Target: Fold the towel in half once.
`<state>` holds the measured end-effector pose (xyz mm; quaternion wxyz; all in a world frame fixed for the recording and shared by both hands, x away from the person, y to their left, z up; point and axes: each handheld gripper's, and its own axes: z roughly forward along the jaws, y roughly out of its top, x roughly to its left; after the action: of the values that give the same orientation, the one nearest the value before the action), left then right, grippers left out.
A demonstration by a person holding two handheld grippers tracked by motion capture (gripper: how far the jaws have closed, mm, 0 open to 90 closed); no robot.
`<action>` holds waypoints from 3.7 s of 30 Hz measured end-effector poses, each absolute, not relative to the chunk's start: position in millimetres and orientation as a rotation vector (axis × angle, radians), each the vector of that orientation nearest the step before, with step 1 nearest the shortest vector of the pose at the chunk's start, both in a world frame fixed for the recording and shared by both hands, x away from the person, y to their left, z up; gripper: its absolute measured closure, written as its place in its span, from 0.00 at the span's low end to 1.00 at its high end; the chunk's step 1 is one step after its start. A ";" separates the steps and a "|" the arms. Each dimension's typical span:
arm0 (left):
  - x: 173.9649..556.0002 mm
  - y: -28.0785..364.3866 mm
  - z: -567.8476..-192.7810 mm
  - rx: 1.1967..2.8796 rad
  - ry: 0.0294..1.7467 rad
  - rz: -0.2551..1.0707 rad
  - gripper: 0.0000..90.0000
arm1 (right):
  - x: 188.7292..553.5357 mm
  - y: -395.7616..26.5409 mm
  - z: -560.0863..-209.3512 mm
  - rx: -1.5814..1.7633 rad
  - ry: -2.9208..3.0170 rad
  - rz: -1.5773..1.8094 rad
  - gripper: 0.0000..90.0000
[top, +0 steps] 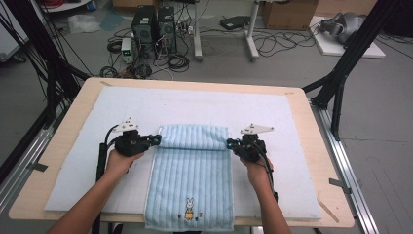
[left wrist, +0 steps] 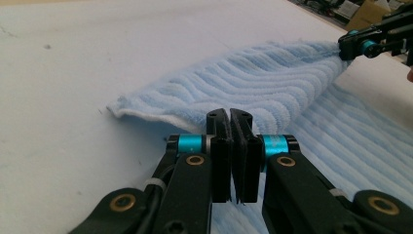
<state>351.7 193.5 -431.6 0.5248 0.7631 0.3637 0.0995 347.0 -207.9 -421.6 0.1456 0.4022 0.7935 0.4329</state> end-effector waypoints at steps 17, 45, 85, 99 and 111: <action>361.6 205.4 -436.1 1.759 1.036 0.251 0.46 | 333.2 -215.9 -422.8 1.248 2.197 1.253 0.56; 415.6 172.2 -445.8 1.902 1.039 0.247 0.96 | 413.1 -179.2 -436.1 1.264 2.331 0.946 0.92; 275.1 207.1 -433.5 1.843 0.871 0.104 0.96 | 255.8 -204.9 -422.4 1.041 2.373 1.211 0.92; 306.4 230.6 -427.2 1.688 1.020 0.101 0.63 | 257.2 -228.3 -410.2 1.181 2.226 1.349 0.74; 350.0 205.2 -448.1 1.792 1.129 0.117 0.58 | 318.9 -194.4 -443.1 1.254 2.262 1.083 0.65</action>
<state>350.0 205.2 -448.1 0.4881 0.7373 0.4645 0.0481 318.9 -194.4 -443.1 0.1679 0.4407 0.7953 0.3809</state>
